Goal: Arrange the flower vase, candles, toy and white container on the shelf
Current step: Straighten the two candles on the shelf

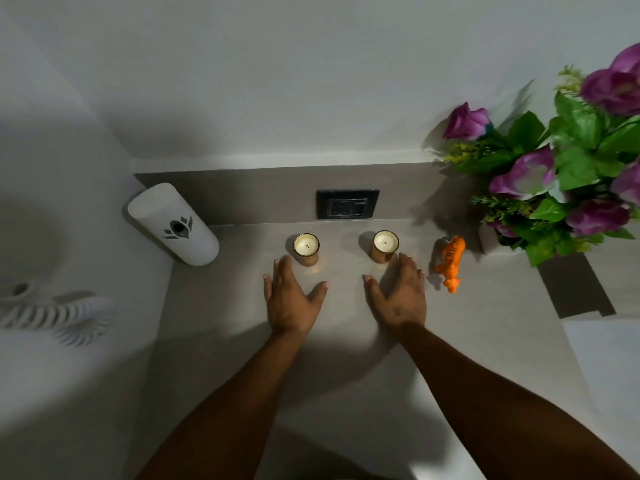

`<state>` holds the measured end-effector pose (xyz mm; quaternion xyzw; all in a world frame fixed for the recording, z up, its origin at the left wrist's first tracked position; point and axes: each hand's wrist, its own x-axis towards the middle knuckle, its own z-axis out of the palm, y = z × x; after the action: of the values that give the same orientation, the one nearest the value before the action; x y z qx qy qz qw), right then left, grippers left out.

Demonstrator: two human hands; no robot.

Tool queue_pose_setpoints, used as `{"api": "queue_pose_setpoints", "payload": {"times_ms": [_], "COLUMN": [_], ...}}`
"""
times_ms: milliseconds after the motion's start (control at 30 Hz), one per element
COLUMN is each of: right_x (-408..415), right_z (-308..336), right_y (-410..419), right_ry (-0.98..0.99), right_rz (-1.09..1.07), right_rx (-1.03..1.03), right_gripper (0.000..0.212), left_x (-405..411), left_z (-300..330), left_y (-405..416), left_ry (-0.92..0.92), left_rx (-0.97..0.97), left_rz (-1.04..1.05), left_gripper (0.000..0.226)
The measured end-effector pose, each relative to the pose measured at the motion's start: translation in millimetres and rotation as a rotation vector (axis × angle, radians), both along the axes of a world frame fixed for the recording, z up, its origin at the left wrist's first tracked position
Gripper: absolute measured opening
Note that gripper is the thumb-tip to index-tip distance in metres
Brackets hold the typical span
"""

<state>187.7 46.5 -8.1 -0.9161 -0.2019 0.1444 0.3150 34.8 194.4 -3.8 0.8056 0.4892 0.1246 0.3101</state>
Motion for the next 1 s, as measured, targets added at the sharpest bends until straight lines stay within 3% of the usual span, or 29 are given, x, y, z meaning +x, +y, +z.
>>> {"api": "queue_pose_setpoints", "payload": {"times_ms": [233,433,1000], "right_x": [19,32,44], "right_z": [7,2,-2], "right_y": [24,31,39], "right_ry": [-0.009,0.041,-0.027], "right_rz": [-0.093,-0.089,-0.026], "right_rx": [0.178,0.117,0.053], "right_gripper": [0.062,0.082,0.080], "left_x": [23,33,46], "left_z": [-3,-9,-12], "left_y": [22,33,47], "left_ry": [-0.113,-0.129,-0.079], "left_rx": [0.022,0.051,0.075], "left_rz": [0.076,0.093,0.082], "left_gripper": [0.083,0.077,0.080]}}
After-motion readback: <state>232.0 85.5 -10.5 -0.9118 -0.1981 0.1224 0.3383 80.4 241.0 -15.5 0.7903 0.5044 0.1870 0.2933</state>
